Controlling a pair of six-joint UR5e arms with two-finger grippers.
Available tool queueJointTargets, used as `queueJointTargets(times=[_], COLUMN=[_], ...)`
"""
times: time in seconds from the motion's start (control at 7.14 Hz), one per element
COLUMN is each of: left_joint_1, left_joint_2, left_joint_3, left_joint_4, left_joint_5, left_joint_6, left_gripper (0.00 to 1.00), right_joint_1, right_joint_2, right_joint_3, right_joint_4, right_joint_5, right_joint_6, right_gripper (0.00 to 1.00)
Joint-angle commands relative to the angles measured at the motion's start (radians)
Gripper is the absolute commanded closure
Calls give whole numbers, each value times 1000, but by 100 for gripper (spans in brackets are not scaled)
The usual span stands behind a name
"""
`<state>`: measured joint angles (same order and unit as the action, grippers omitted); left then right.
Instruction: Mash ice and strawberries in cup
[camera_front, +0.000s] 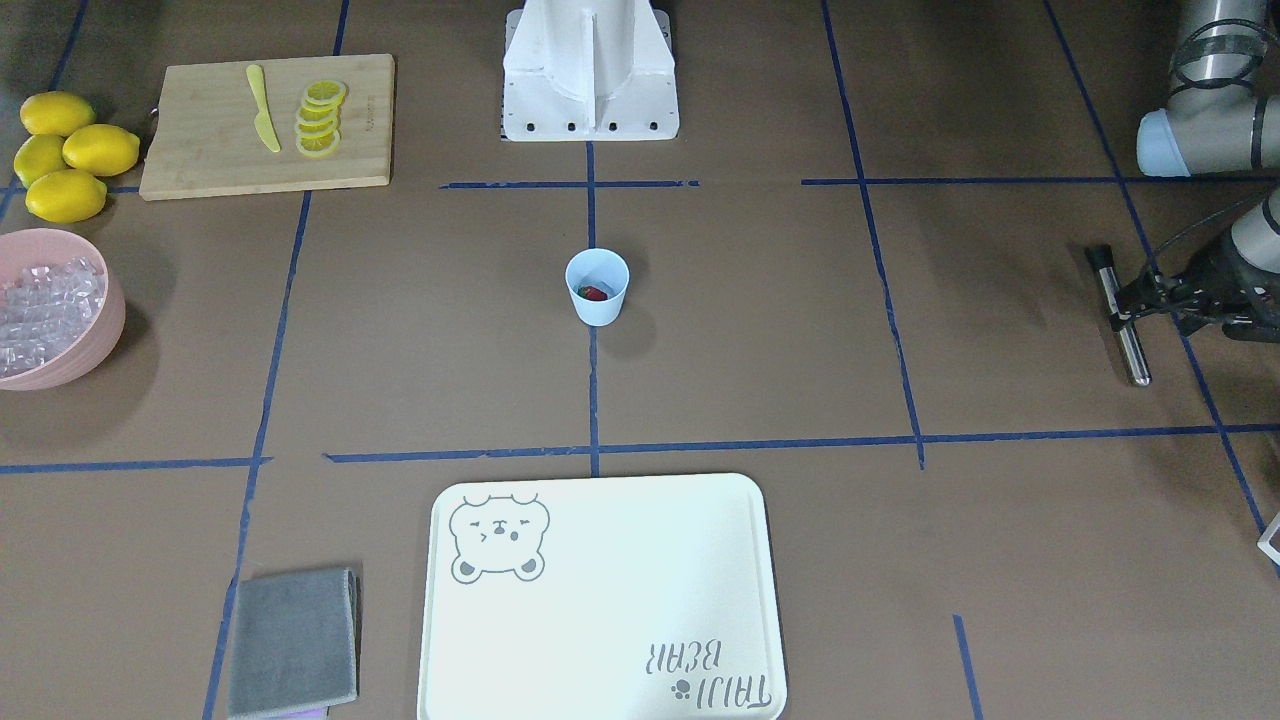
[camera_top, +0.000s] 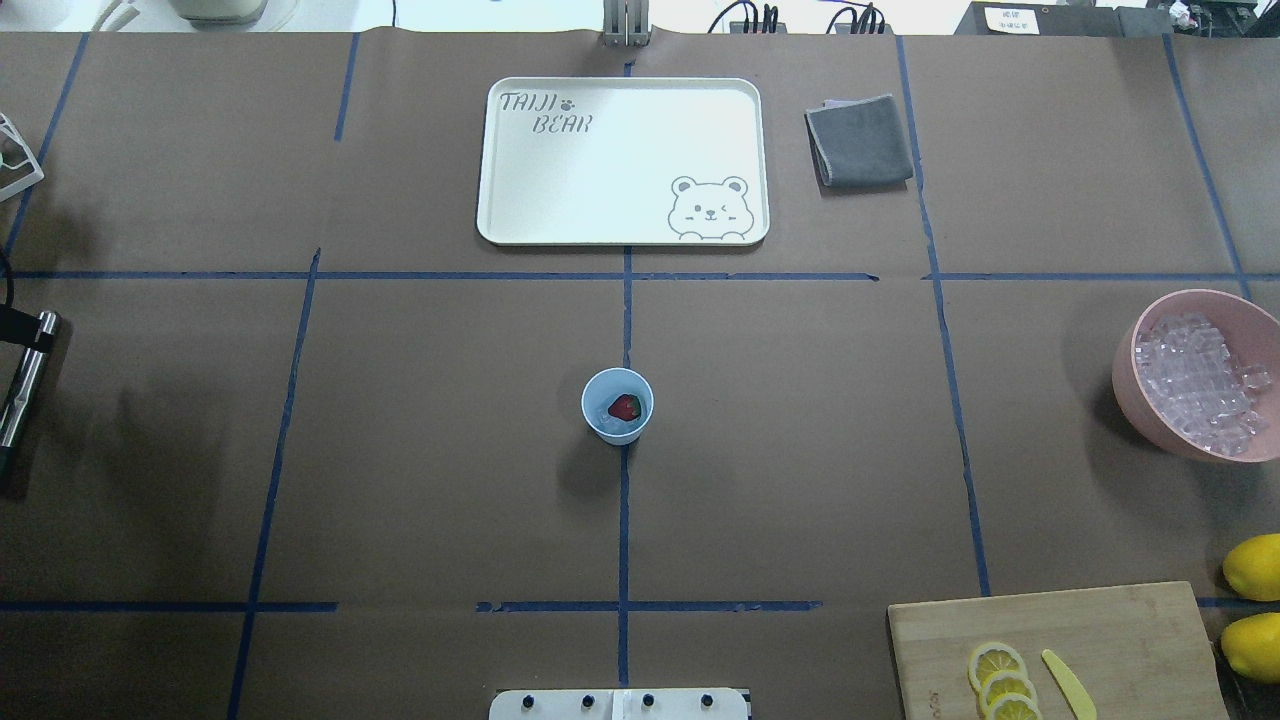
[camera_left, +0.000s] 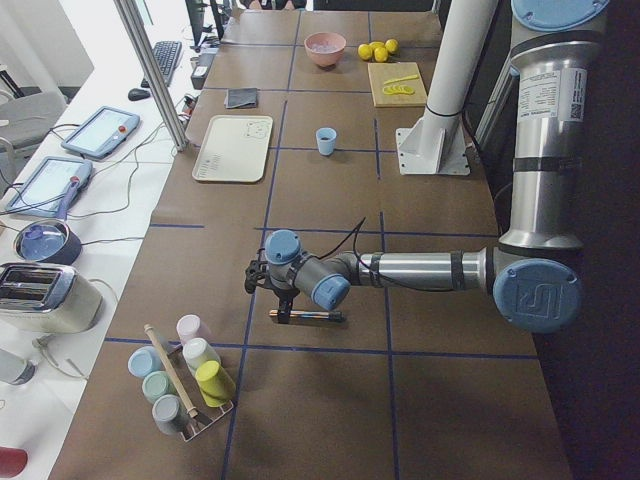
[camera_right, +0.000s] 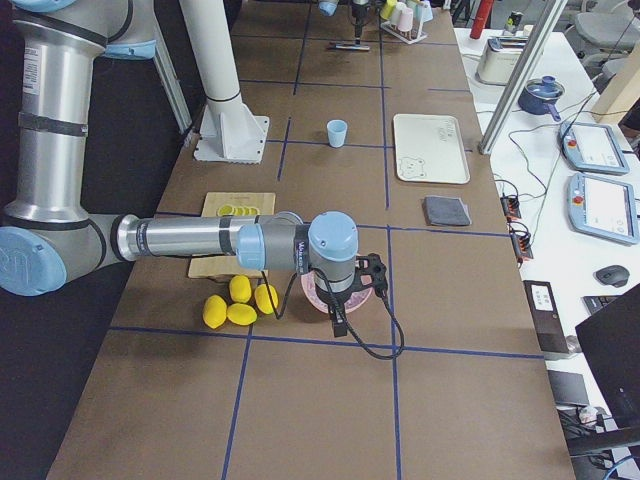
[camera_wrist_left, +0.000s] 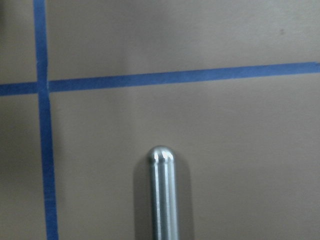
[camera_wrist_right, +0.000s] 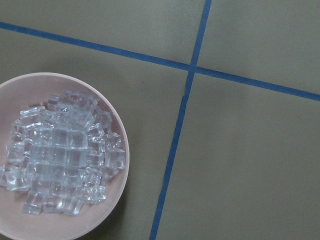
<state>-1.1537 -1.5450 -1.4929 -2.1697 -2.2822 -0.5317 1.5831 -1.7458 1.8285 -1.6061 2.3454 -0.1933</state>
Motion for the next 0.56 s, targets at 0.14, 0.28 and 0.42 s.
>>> queueJointTargets(times=[0.14, 0.28, 0.42], left_joint_1=[-143, -275, -347], left_joint_2=[-4, -12, -26], left_joint_3=[-102, -174, -217], left_joint_4=[269, 511, 694], left_joint_5=[-13, -7, -10], left_joint_6=[318, 528, 653], left_gripper=[0, 0, 0], right_joint_1=[0, 0, 0], right_joint_2=[0, 0, 0], right_joint_3=[2, 2, 2], right_joint_4=[0, 0, 0], right_joint_5=[0, 2, 2], right_joint_6=[0, 0, 0], right_gripper=[1, 1, 1])
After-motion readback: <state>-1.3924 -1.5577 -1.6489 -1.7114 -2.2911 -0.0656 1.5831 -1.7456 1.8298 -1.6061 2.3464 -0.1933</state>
